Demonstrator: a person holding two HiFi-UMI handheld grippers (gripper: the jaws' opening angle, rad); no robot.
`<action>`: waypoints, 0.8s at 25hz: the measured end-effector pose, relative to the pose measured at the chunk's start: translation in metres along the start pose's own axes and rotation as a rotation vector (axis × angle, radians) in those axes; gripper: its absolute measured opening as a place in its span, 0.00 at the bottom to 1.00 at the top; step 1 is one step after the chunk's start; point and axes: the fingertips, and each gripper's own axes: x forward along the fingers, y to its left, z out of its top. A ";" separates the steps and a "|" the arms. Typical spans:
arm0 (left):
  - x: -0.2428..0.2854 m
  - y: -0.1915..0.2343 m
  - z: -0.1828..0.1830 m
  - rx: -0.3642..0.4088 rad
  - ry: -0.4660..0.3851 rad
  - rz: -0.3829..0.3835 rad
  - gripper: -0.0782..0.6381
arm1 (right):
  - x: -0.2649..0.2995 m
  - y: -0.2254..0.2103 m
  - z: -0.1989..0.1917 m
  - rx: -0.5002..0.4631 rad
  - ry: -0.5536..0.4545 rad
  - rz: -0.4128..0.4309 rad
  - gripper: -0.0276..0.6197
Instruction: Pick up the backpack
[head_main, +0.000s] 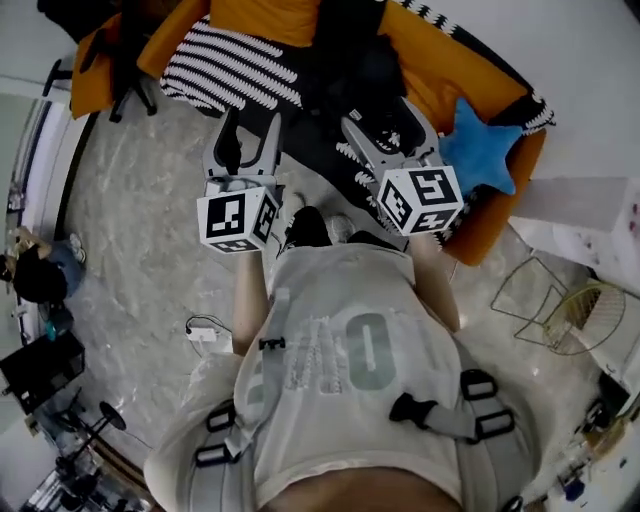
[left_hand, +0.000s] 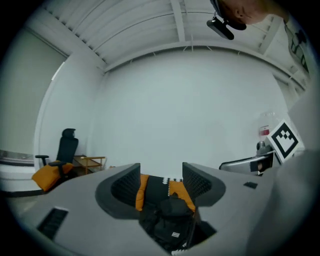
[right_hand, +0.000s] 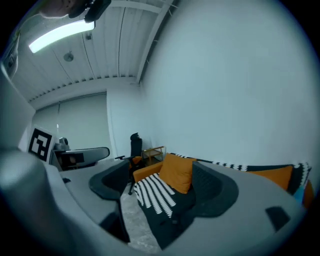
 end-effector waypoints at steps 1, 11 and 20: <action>0.016 -0.010 -0.003 0.008 0.014 -0.054 0.46 | -0.005 -0.012 -0.001 -0.010 0.001 -0.055 0.64; 0.134 -0.065 -0.003 0.036 0.025 -0.441 0.46 | -0.040 -0.094 0.012 0.026 -0.034 -0.494 0.64; 0.190 -0.058 -0.015 0.003 0.076 -0.602 0.46 | -0.049 -0.111 0.018 0.200 -0.141 -0.694 0.64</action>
